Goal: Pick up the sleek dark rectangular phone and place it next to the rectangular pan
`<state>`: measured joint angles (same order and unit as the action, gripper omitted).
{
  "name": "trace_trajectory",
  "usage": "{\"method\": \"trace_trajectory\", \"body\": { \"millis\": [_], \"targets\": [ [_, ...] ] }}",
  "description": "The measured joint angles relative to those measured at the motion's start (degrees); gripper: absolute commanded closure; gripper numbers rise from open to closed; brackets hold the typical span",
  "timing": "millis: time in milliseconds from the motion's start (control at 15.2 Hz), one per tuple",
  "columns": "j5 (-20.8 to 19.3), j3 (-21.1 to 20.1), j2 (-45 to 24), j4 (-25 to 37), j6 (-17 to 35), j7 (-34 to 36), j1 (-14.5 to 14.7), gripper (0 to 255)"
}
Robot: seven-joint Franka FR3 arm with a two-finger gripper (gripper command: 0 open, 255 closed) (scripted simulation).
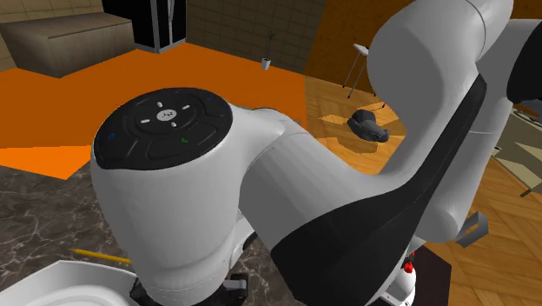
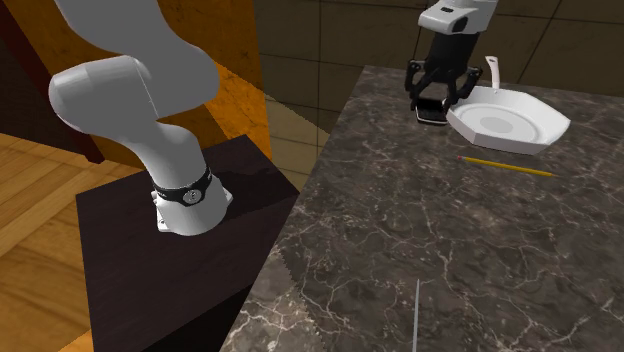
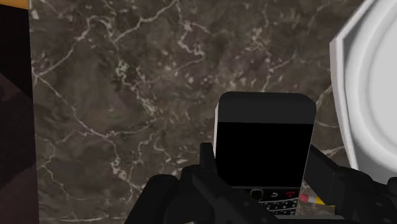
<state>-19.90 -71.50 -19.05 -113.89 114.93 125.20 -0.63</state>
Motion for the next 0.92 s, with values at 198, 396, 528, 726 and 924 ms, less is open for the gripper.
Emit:
{"method": "trace_trajectory", "body": {
  "millis": [198,396,528,726,924],
  "targets": [
    [-1.6,1.5,-1.3,-1.2,1.9,0.9,1.2,255],
    [-3.2,3.2,-2.8,-1.9,3.3,1.8,2.6,255],
    [-4.2,4.0,-3.5,-2.8,4.6,2.6,3.3,255],
    [-5.2,5.0,-4.4,-3.1,5.4,3.3,4.3,255],
    [-5.3,5.2,-4.5,-3.1,5.5,3.3,4.4,255]
  ]
}}
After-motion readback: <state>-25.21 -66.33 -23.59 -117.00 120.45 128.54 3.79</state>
